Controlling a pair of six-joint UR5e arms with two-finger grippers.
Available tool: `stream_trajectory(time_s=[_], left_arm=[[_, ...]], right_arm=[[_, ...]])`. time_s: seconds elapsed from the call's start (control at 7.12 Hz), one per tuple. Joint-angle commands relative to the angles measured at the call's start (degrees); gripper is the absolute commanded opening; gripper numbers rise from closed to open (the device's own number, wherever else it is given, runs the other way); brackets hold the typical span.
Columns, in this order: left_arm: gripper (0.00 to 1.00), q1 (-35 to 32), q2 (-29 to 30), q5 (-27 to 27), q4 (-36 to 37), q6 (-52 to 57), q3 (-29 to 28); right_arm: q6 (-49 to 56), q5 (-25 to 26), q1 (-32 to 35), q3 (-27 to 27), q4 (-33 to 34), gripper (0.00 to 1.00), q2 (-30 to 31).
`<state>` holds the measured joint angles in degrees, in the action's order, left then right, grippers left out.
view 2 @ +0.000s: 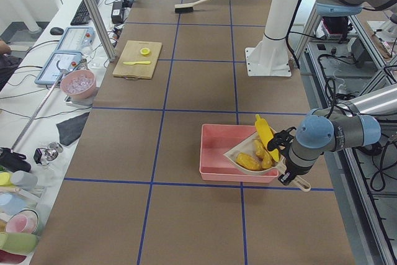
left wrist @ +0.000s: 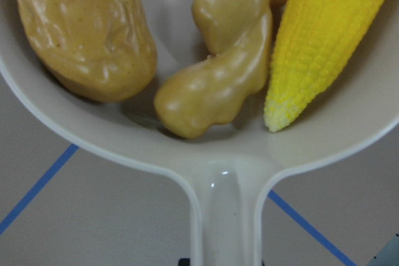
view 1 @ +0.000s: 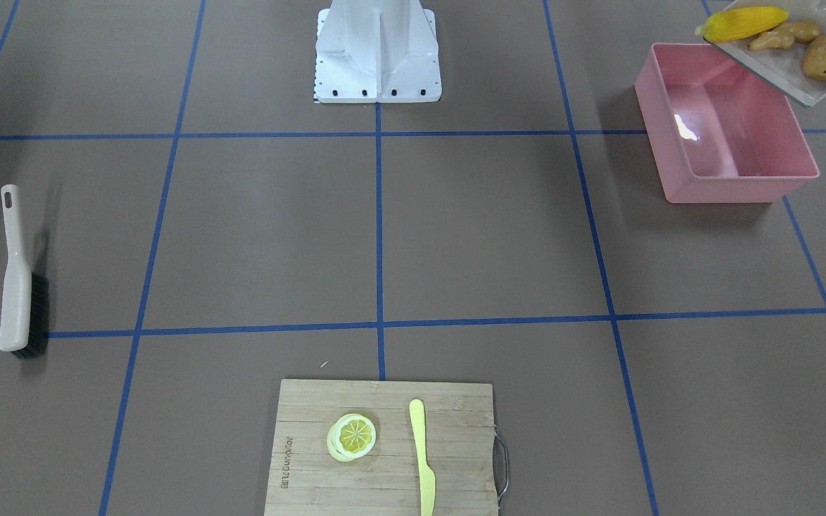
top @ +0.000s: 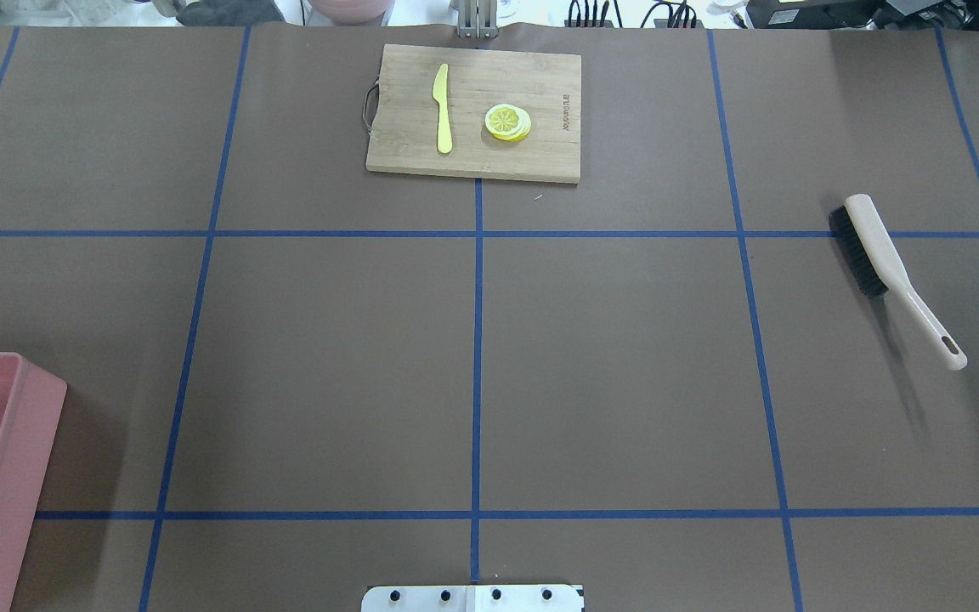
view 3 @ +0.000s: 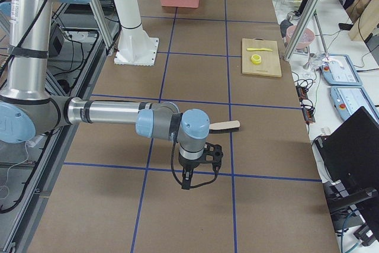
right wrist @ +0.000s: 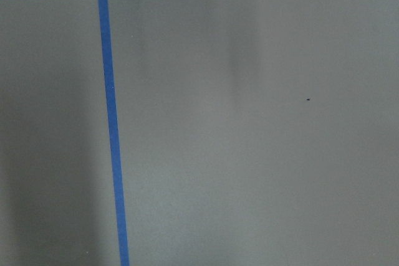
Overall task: Sweep and dump trash into bin
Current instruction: 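Raise the right gripper away from the brush while the left holds the dustpan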
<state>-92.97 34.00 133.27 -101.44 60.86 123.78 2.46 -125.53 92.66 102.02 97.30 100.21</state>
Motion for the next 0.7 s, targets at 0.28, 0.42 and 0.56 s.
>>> stream_trajectory(time_s=[0.28,0.42,0.56], left_arm=[[0.00,0.86,0.19,-5.64,0.01,2.86,-1.00],[0.00,1.55,0.45,-6.87,0.10,2.77,-1.00],[0.00,2.00,0.45,-7.76,0.36,2.42,-0.91]], right_arm=[[-0.09,0.11,0.07,6.17,0.00,1.00,0.25],[0.00,-0.50,-0.02,6.44,0.09,1.00,0.69],[0.00,-1.11,-0.02,6.35,0.26,1.00,0.78]])
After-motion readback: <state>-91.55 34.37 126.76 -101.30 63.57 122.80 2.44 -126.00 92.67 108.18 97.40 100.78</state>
